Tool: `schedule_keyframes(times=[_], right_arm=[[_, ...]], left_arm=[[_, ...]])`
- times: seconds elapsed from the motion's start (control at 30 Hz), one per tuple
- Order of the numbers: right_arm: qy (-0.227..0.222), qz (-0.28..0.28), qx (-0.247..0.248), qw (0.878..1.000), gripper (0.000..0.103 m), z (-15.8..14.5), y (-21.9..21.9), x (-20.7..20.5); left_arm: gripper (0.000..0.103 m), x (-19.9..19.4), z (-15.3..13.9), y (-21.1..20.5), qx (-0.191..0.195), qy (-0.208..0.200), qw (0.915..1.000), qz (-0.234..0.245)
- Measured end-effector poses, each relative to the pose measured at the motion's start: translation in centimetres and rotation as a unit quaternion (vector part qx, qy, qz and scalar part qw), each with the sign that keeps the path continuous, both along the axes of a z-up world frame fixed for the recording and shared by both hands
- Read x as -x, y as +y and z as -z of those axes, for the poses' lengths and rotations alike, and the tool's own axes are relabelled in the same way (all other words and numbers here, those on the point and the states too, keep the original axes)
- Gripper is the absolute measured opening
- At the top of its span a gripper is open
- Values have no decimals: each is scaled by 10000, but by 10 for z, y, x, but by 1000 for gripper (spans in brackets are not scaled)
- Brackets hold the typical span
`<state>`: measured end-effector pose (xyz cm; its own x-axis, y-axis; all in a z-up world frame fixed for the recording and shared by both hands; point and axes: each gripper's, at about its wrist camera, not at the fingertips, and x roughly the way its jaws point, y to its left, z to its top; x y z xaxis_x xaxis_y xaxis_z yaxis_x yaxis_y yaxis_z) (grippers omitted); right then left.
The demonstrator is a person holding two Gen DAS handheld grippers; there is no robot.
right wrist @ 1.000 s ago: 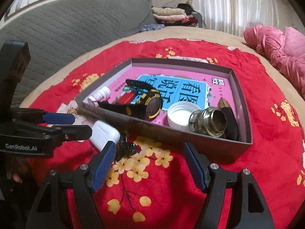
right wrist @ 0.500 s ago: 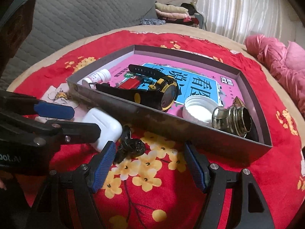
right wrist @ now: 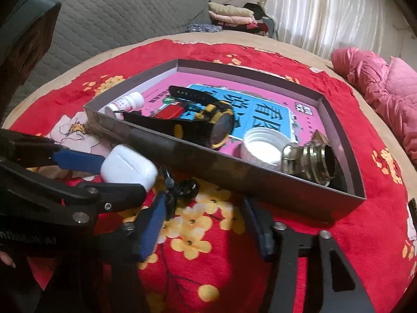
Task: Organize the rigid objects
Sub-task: 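Withdraw both tools and move left tool to white earbud case, then close left tool on white earbud case and lift it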
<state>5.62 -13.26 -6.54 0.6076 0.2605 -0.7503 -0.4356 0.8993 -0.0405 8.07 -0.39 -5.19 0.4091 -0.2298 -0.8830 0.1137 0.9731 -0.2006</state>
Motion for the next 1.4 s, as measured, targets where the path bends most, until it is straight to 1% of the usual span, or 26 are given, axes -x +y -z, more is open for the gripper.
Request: schedule_keyframes(times=[0.03,0.07,0.27,0.4,0.47,0.63,0.67,0.83,1.03,1.27,1.33,1.4], right_arm=[[9,13,-20,10000,47,0,-2,0],[19,11,-36,10000,47,0,-2,-1],[157,-61,-341,9993,47,-1,-8,-2],[192,-176,-416,9988,46,-1,-7,-2],[183,-270,-442,9985,38,-1,-4,-2],[209,-464,-494,9975,31,0,0,-4],[219,-499,-516,9972,28,0,0,-4],[266,-700,-565,9956,27,-1,1,-5],[365,-702,-619,9949,27,-4,-3,-5],[471,-612,-542,9955,27,-5,-11,-1],[480,-616,-549,9954,27,-7,-14,1],[474,-618,-583,9953,27,-9,-16,3]], left_arm=[[63,-1,1,0,0,-3,10000,-5],[63,-1,1,0,3,7,10000,-14],[63,-5,3,0,18,48,9999,-92],[63,-8,5,-1,-20,61,9999,-100],[63,-9,6,-1,2,69,9999,-121],[63,-10,8,1,71,80,9998,-171],[63,-10,8,1,88,84,9997,-189],[64,-11,10,2,87,88,9996,-235],[64,-11,11,3,153,60,9995,-270],[64,-13,14,-6,-107,2,9996,-271],[61,-13,14,-7,-192,-33,9995,-259],[61,-13,15,-7,-185,-63,9995,-241]])
